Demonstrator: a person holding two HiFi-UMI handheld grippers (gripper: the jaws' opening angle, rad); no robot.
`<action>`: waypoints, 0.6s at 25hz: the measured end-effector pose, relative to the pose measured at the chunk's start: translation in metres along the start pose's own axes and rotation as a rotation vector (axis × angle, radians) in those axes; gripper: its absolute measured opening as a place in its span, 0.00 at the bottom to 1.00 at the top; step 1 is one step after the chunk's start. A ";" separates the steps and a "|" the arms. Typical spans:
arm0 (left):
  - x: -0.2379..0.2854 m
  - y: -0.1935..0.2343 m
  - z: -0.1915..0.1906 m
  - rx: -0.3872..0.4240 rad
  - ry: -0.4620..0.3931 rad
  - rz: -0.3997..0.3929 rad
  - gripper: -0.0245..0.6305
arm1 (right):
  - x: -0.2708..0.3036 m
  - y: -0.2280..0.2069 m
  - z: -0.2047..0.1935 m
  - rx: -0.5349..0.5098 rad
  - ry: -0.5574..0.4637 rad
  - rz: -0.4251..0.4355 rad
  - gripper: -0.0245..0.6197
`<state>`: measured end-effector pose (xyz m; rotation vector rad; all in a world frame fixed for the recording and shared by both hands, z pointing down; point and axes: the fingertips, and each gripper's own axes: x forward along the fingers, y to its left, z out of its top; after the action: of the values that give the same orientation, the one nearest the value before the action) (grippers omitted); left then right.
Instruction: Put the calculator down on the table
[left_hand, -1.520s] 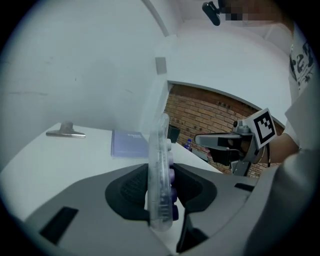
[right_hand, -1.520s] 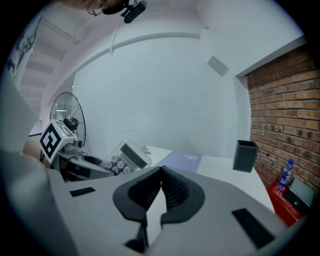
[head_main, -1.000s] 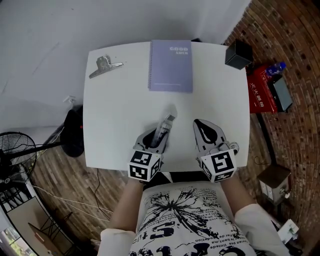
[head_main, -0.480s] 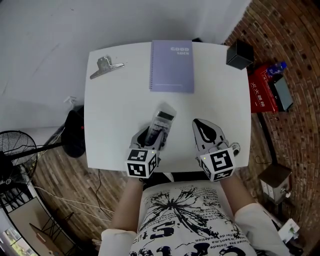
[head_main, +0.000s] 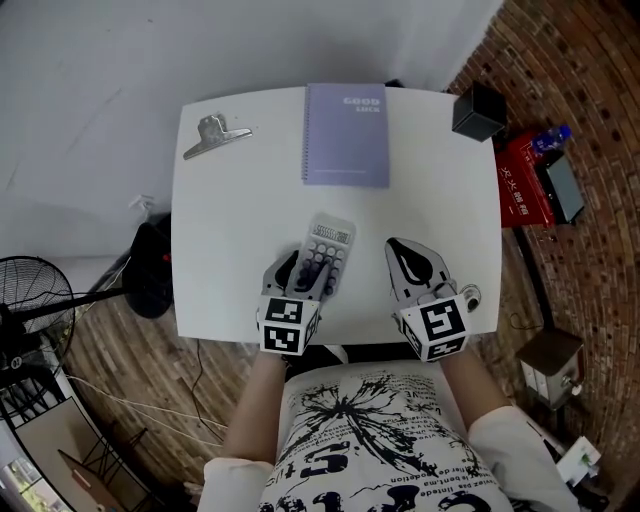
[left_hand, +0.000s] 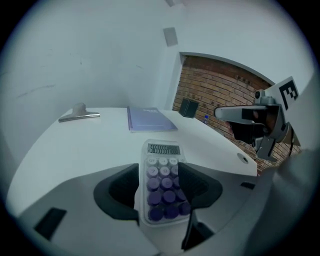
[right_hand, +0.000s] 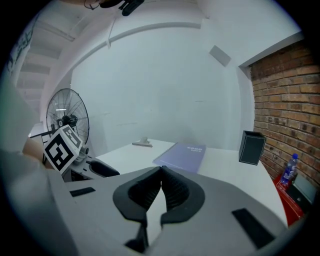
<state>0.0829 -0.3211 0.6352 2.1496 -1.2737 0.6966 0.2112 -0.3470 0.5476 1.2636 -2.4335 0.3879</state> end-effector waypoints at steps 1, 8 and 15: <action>-0.004 -0.002 0.006 0.005 -0.018 -0.009 0.41 | -0.001 0.000 0.002 -0.002 -0.004 -0.004 0.06; -0.059 -0.026 0.084 0.106 -0.232 -0.085 0.40 | -0.019 0.009 0.033 0.016 -0.070 0.020 0.06; -0.131 -0.036 0.150 0.163 -0.439 -0.081 0.22 | -0.049 0.018 0.079 -0.060 -0.174 -0.015 0.06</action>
<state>0.0835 -0.3272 0.4327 2.5705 -1.3704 0.3093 0.2070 -0.3331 0.4541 1.3390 -2.5568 0.2068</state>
